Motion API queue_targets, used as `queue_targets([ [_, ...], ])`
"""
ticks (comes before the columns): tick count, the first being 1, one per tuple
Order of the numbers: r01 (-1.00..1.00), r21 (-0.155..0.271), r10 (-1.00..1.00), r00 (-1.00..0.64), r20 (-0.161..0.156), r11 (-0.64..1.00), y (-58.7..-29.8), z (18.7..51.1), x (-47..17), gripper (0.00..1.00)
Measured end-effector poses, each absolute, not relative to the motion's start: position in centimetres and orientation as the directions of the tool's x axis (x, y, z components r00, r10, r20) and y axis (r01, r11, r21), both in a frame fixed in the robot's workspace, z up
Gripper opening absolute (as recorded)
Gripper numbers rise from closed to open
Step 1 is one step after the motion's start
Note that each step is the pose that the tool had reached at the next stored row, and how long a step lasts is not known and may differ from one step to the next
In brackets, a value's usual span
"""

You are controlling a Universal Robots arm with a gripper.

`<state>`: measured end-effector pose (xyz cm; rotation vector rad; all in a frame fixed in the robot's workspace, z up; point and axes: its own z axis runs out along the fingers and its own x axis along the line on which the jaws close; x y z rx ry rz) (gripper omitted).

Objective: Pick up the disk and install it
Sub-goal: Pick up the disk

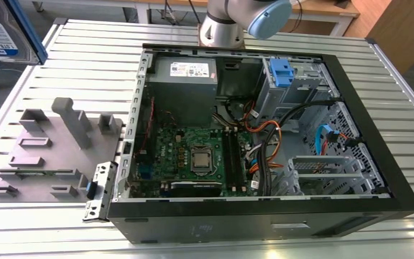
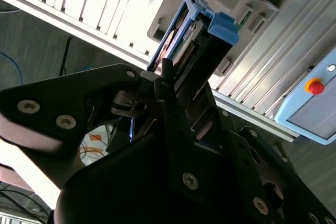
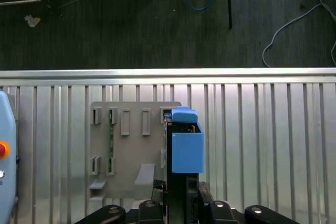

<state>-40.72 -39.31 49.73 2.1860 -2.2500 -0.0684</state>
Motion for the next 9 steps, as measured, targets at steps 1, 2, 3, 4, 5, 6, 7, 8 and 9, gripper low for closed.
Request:
queue_targets([
  [1,-0.999,0.034,-0.999,-0.029,-0.028,0.028,-39.31,49.86,-40.71,0.35],
  [2,-0.999,0.034,-0.999,-0.029,-0.028,0.028,-39.3,49.99,-40.71,0.35],
  [3,-0.999,0.034,-0.999,-0.029,-0.028,0.028,-39.3,50.11,-40.71,0.35],
  [4,-0.999,0.034,-0.999,-0.029,-0.028,0.028,-39.31,50.21,-40.72,0.35],
  [5,-0.999,0.034,-0.999,-0.029,-0.028,0.028,-39.31,50.28,-40.71,0.35],
  [6,-0.999,0.034,-0.999,-0.029,-0.028,0.028,-39.3,50.32,-40.72,0.35],
  [7,-0.999,0.034,-0.999,-0.029,-0.028,0.028,-39.3,50.32,-40.72,0.35],
  [8,-0.999,0.034,-0.999,-0.029,-0.028,0.028,-39.31,50.32,-40.71,0.35],
  [9,-0.999,0.034,-0.999,-0.029,-0.028,0.028,-39.31,50.32,-40.71,0.35],
])
